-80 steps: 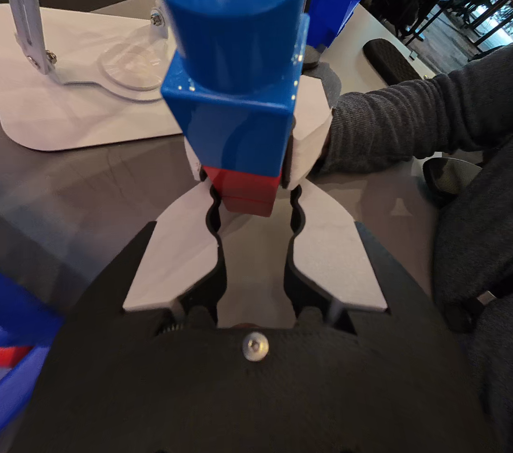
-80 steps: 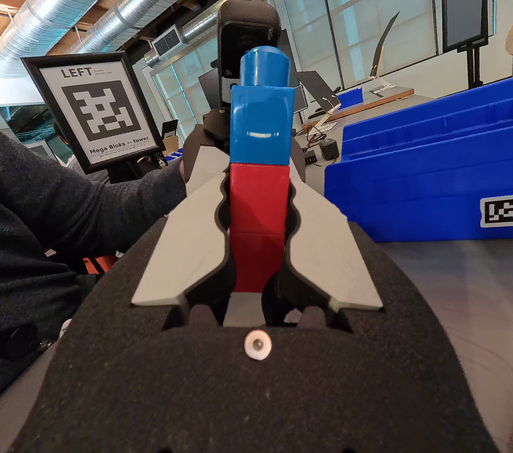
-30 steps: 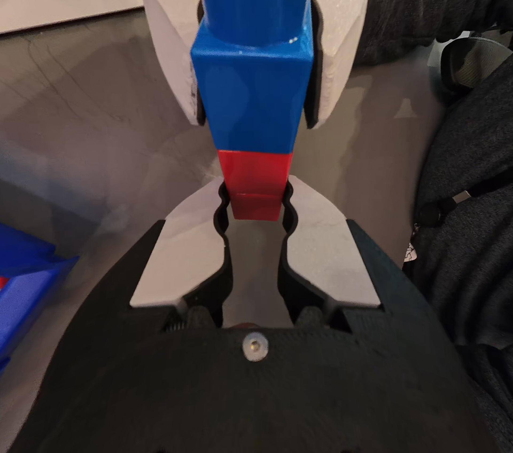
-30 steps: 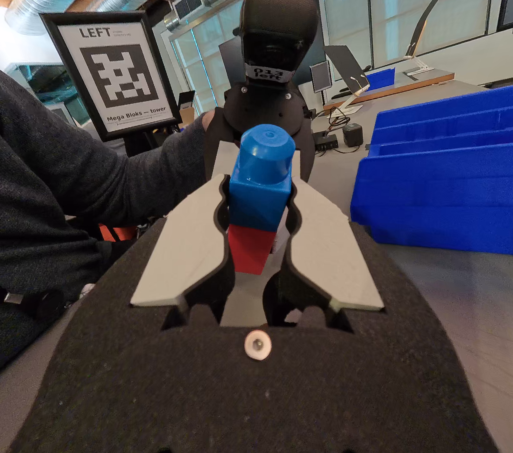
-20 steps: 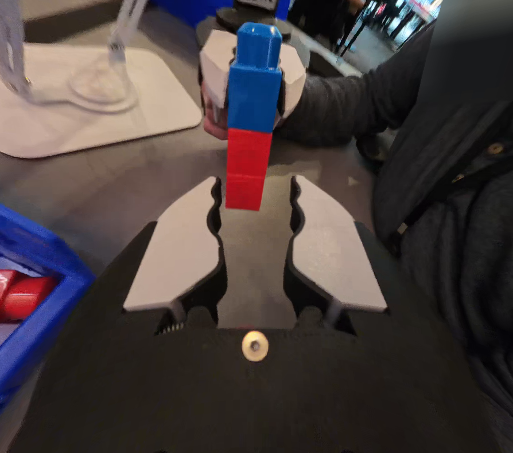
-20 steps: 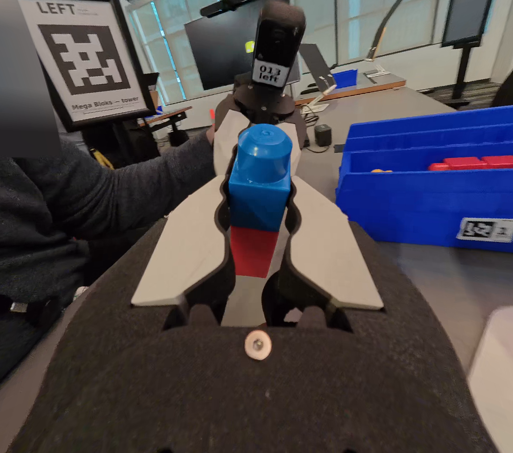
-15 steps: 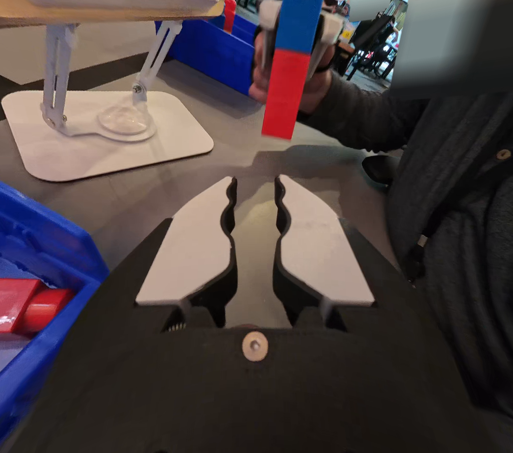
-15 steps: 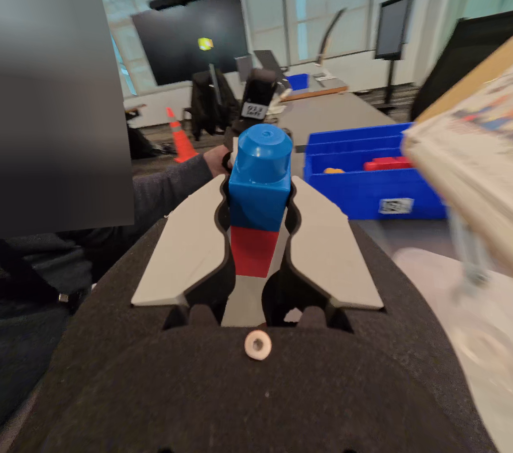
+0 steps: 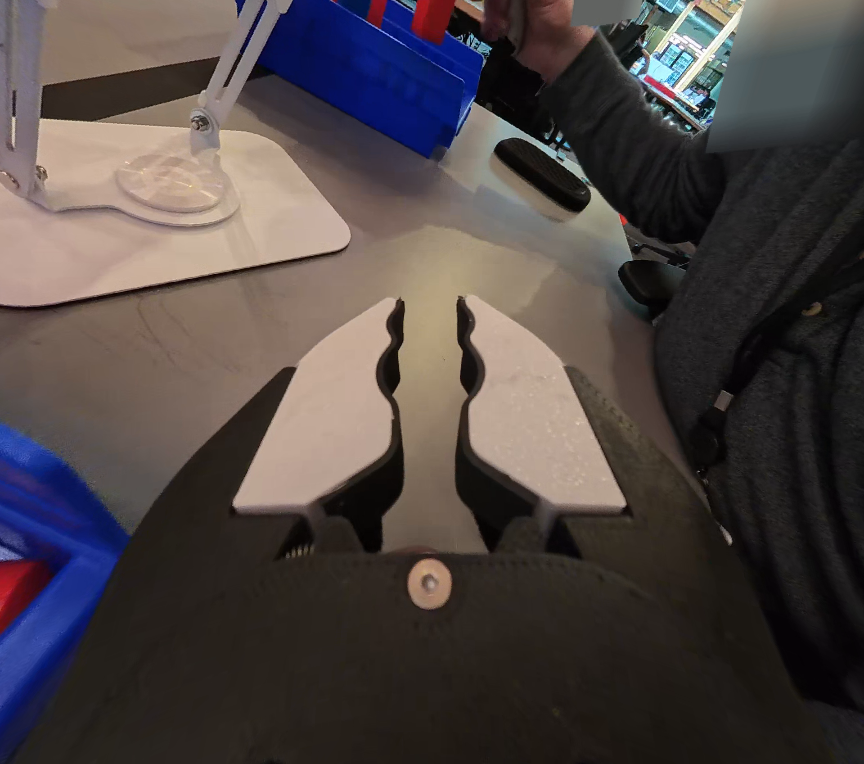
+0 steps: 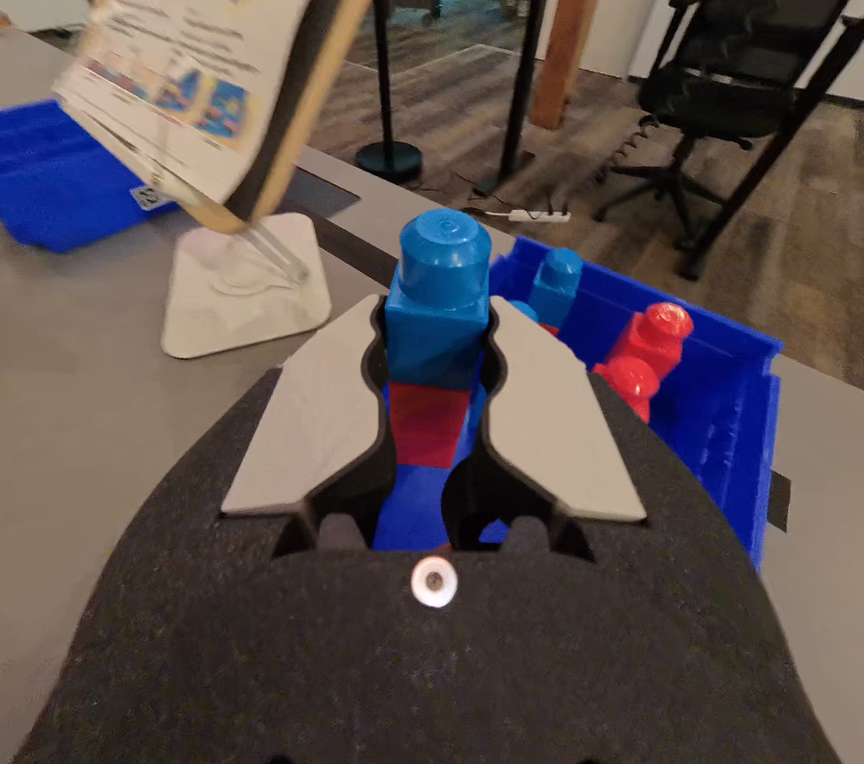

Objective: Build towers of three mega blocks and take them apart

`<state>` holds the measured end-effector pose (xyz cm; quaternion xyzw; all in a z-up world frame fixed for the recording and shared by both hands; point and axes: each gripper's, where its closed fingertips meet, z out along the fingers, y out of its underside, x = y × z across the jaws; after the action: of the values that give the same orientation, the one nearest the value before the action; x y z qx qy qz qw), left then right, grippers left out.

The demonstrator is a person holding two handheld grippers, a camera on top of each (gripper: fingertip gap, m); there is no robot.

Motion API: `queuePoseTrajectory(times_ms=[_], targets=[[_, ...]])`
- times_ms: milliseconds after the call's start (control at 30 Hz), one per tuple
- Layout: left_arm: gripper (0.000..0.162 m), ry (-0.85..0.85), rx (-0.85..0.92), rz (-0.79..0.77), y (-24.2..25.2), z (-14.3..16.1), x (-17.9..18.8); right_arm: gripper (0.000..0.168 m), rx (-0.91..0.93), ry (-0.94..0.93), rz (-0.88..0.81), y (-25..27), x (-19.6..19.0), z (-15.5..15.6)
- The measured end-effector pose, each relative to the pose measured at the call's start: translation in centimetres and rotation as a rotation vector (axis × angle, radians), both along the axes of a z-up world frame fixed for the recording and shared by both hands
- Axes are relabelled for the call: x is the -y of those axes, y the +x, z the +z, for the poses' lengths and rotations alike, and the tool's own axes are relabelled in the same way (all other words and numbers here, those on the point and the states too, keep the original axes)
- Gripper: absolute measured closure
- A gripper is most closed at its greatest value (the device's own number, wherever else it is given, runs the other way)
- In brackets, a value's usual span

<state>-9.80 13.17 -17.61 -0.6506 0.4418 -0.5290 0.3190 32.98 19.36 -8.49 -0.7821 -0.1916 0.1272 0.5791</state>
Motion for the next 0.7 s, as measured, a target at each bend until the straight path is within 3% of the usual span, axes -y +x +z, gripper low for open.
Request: queuePoseTrajectory(times_ms=[333,467,700], targets=[[0.141,-0.011,-0.017,-0.013,1.4,-0.8,0.1,0.131,0.094,-0.195,-0.018,0.5,-4.3,-9.5],[0.141,-0.015,-0.019,-0.014,1.3,-1.1,0.0,0.13,0.097,-0.227,-0.024,0.5,-4.4,-11.0],[0.141,-0.019,-0.024,-0.023,1.1,-1.4,0.1,0.131,0.134,-0.251,-0.041,0.7,-3.4,-11.1]])
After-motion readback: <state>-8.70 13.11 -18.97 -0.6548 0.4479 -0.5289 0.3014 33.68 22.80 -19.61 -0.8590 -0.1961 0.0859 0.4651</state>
